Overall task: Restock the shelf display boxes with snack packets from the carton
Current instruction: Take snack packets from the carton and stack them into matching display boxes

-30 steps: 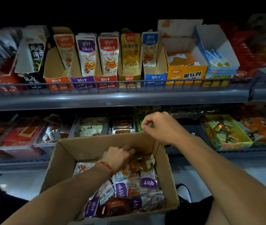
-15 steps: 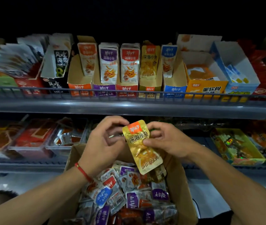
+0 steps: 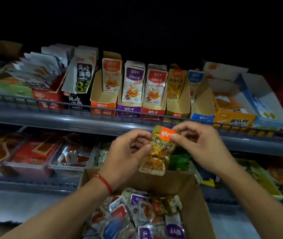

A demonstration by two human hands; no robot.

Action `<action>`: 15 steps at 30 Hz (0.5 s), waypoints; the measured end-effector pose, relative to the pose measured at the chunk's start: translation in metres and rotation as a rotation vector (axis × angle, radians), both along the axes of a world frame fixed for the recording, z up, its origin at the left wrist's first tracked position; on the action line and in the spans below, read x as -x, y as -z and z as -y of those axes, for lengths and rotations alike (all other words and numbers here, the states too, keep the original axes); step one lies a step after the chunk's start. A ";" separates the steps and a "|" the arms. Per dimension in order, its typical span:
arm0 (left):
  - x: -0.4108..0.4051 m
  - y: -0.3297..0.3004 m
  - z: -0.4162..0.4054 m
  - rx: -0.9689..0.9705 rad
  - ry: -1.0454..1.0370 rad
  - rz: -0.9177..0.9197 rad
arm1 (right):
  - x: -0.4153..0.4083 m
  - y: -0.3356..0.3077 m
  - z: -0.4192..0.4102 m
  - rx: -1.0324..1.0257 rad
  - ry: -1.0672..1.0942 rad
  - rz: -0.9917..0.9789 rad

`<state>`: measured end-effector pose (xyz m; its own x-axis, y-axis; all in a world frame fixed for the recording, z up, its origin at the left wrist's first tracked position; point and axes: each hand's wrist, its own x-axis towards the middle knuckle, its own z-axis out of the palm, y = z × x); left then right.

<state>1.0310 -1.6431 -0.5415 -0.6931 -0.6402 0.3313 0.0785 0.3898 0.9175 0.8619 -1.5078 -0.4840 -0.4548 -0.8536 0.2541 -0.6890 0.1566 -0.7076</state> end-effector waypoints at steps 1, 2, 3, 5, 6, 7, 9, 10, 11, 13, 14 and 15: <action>0.001 -0.002 0.002 0.093 -0.038 -0.011 | 0.005 -0.013 0.002 -0.005 -0.015 -0.046; 0.002 -0.004 0.006 0.241 -0.097 -0.017 | 0.012 -0.029 0.004 0.017 -0.019 -0.100; 0.003 -0.005 0.012 0.415 -0.166 -0.006 | 0.021 -0.046 0.007 0.067 -0.012 -0.169; 0.004 -0.006 0.028 0.685 -0.284 0.055 | 0.044 -0.079 0.017 0.223 0.034 -0.282; 0.004 -0.005 0.036 0.763 -0.324 0.100 | 0.057 -0.094 0.024 0.289 0.070 -0.309; 0.005 -0.005 0.043 0.817 -0.352 0.151 | 0.070 -0.106 0.032 0.322 0.112 -0.335; 0.006 -0.005 0.054 0.877 -0.381 0.257 | 0.094 -0.121 0.051 0.318 0.183 -0.424; 0.008 -0.004 0.058 0.895 -0.387 0.296 | 0.104 -0.123 0.061 0.295 0.209 -0.466; 0.008 -0.004 0.061 0.907 -0.391 0.326 | 0.110 -0.122 0.070 0.264 0.227 -0.490; 0.009 -0.003 0.065 0.924 -0.395 0.363 | 0.118 -0.116 0.085 0.208 0.254 -0.498; 0.009 -0.002 0.066 0.929 -0.398 0.370 | 0.120 -0.111 0.092 0.192 0.263 -0.503; 0.009 -0.002 0.067 0.934 -0.401 0.369 | 0.123 -0.105 0.098 0.176 0.272 -0.508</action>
<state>1.0218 -1.7103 -0.5398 -0.6464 -0.4451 0.6198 -0.4309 0.8833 0.1849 0.7393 -1.6062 -0.3787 -0.4356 -0.6488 0.6239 -0.8994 0.2853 -0.3313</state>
